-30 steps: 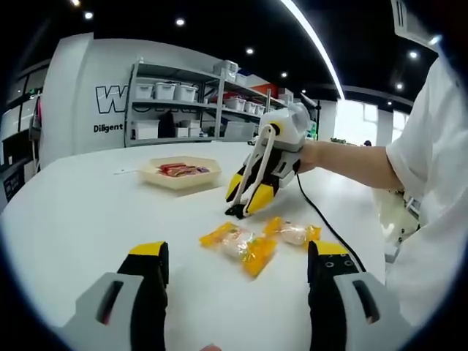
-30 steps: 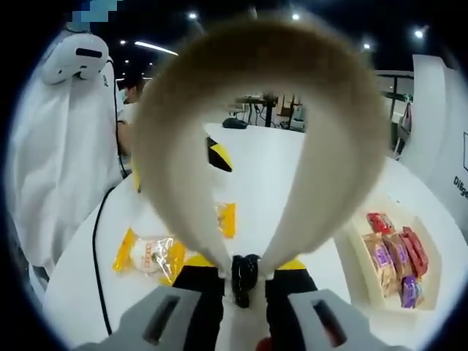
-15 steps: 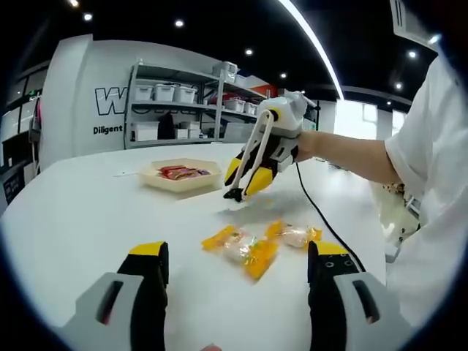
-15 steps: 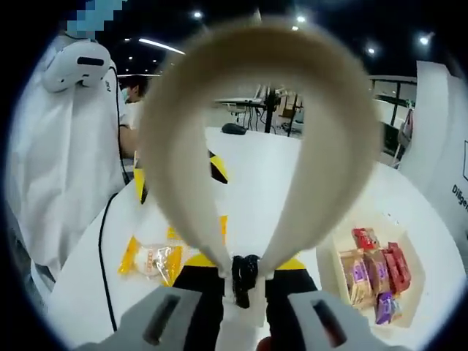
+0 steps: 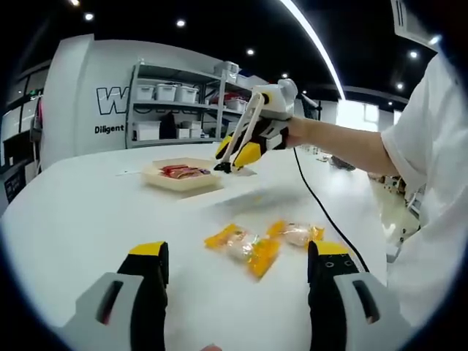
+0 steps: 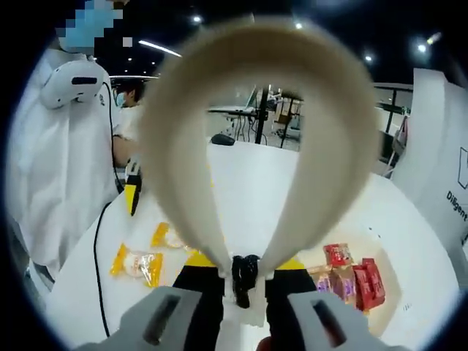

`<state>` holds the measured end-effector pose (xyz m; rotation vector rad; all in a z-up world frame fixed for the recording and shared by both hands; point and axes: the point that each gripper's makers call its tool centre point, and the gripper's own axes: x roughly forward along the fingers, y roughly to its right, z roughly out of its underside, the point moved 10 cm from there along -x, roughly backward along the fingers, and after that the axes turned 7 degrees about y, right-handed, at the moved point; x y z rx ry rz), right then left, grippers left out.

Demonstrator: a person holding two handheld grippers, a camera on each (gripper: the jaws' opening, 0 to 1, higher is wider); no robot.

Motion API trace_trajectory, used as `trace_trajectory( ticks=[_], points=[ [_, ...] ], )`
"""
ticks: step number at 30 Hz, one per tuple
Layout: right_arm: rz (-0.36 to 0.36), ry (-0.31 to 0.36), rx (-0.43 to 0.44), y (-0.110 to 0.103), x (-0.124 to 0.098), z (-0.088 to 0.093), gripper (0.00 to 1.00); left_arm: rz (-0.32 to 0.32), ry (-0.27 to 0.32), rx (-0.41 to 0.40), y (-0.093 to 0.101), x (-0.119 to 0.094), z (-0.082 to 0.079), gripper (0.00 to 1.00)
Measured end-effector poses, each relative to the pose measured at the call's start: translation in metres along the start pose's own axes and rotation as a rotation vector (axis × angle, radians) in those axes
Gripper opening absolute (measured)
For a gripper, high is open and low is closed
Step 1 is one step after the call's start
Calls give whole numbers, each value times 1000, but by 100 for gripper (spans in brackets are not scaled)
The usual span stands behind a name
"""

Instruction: Place the target food into the container with the food tongs after gripping and lifting it, then release it inside without dropping or visibly crushing the food.

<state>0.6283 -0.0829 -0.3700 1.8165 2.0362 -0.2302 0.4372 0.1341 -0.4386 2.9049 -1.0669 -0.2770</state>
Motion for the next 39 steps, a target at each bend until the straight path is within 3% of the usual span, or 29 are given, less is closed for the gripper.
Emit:
trace_trajectory(
  ticks=[11,18,39],
  points=[
    [20,-22,-10,34,-4,-2,14,-4,-3,-3,-1,2,1,77],
    [46,-30,-2,66,-7,1,14,-14,-6,-3,-3,3,0,77],
    [47,-63,35,127,5,35,14,-41,-41,-4,-11,8,2,77]
  ],
)
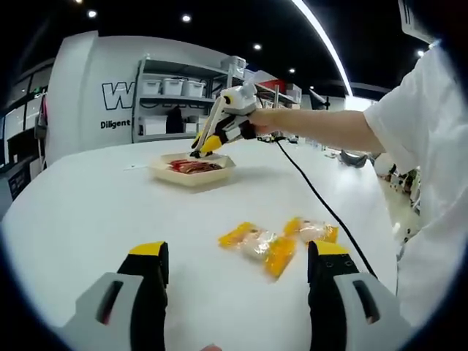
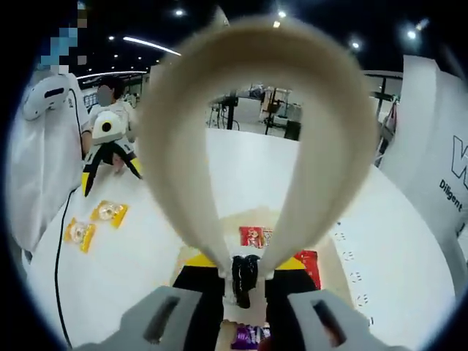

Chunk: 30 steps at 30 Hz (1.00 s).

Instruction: Place the target food into the container with the food tongs after gripping and lifting it, then release it inside without dropping or visibly crushing the food.

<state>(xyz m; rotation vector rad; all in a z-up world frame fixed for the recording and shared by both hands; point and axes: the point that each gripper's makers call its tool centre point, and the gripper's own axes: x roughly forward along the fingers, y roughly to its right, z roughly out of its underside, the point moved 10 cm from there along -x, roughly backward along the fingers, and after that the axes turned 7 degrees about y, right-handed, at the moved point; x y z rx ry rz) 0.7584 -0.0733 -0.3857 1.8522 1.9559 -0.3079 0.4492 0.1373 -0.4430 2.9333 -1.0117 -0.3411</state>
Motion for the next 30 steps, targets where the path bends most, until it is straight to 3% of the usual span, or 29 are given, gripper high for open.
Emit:
trace_trajectory(
  ticks=[30],
  points=[
    [-94,38,32,28,13,25,17,-24,-37,16,-3,5,-3,77]
  ],
)
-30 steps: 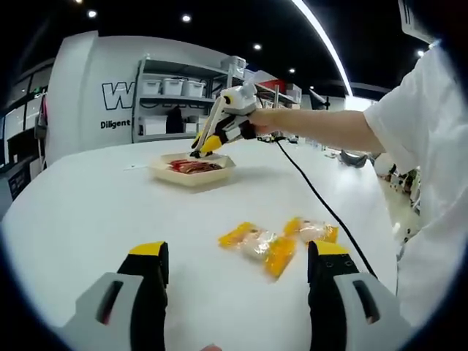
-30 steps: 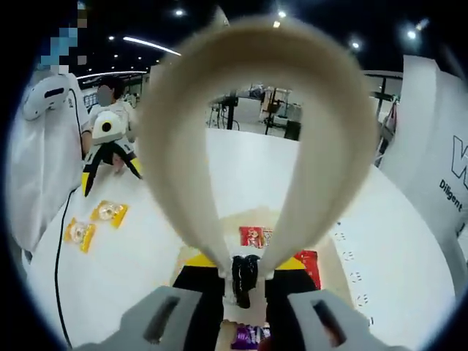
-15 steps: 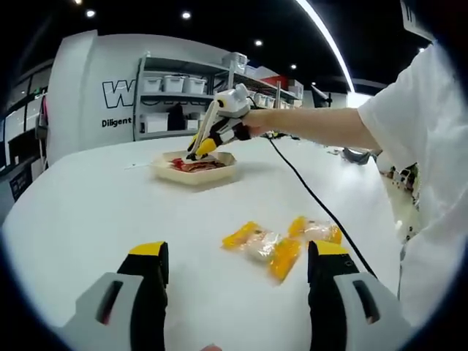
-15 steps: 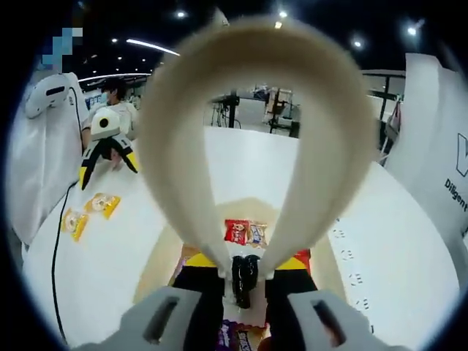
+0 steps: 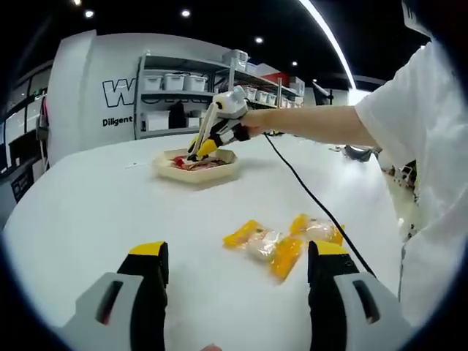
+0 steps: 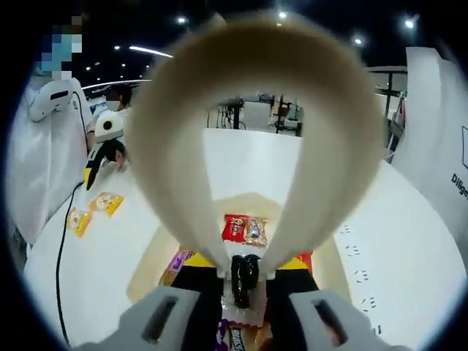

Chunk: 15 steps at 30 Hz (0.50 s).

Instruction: Place the target food into the container with the food tongs after gripping and lifting it, then release it inside without dropping or visibly crushing the food.

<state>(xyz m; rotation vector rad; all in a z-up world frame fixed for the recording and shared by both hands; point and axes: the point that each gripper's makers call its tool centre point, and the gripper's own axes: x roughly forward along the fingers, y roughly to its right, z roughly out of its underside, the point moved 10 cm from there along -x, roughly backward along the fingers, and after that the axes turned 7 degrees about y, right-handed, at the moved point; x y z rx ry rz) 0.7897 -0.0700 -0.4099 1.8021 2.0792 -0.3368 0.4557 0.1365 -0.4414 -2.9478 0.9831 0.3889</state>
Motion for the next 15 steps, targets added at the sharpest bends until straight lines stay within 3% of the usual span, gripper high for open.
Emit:
trace_trajectory(
  ticks=[10,15],
  points=[
    [10,36,13,3,-5,-5,20,1,3,1,0,1,-1,77],
    [51,45,8,-1,-10,-13,20,3,11,3,1,-1,-2,77]
  ],
)
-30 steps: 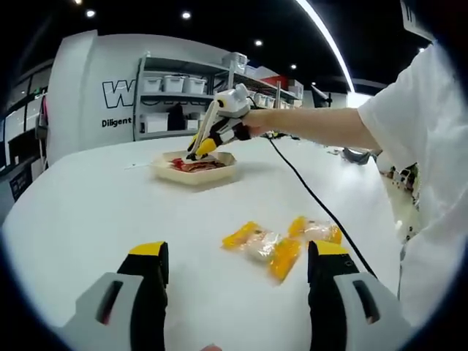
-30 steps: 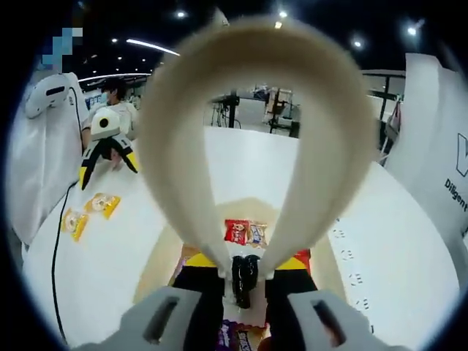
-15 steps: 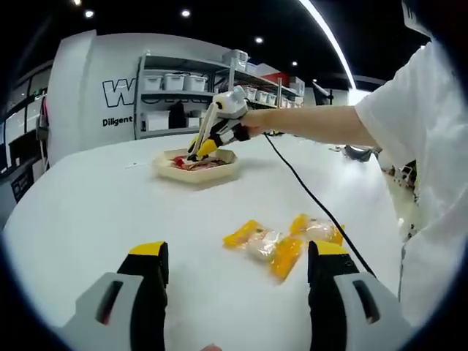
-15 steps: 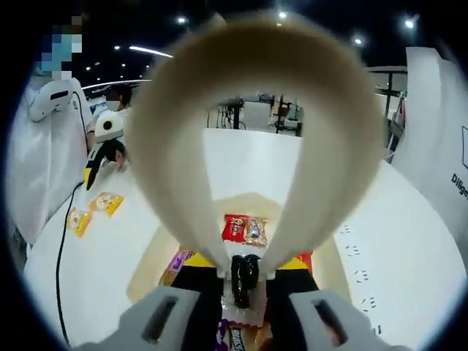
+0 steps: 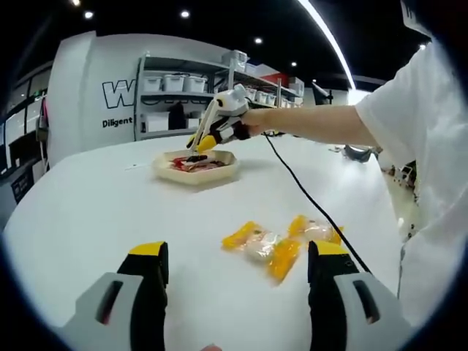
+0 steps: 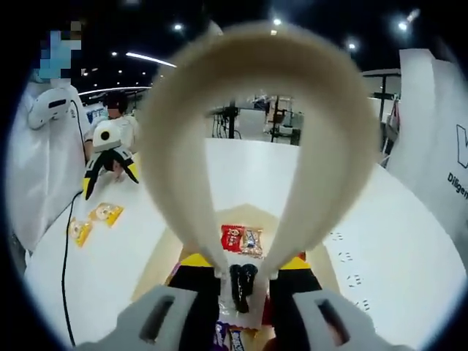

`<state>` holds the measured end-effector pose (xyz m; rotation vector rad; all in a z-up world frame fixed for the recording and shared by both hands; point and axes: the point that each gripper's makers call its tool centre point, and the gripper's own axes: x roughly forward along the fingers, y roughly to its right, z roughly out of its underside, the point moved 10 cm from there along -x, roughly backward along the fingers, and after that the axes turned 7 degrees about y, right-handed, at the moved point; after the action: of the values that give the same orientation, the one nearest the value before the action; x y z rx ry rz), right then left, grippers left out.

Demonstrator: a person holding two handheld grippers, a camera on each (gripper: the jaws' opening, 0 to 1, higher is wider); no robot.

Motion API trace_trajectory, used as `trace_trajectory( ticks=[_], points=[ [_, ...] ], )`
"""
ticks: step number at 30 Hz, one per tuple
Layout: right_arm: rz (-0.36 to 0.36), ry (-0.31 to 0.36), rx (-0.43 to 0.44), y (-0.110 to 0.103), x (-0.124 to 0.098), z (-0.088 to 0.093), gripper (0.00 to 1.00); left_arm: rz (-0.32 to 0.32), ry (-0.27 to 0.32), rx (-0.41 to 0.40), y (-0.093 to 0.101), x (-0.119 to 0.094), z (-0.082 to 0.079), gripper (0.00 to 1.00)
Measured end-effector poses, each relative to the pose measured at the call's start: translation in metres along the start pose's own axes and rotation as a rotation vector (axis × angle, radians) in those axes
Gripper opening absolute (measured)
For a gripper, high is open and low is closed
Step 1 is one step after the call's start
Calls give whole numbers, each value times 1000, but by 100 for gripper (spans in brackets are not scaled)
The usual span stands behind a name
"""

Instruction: Place the target food into the container with the food tongs after gripping and lifting it, then release it inside without dropping or visibly crushing the food.

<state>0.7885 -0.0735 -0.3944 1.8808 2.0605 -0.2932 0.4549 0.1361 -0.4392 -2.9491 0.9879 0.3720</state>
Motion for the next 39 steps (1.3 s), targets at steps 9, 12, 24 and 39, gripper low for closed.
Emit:
trace_trajectory(
  ticks=[9,12,24,39],
  points=[
    [26,19,-21,-22,-8,-20,21,23,11,8,5,0,-3,77],
    [32,17,-31,-28,-9,-23,21,28,19,11,6,0,-5,77],
    [31,35,-86,-55,-11,-40,22,52,29,15,8,2,-10,77],
    [-4,56,-128,-109,-12,-53,22,73,37,6,6,5,-9,77]
  ],
)
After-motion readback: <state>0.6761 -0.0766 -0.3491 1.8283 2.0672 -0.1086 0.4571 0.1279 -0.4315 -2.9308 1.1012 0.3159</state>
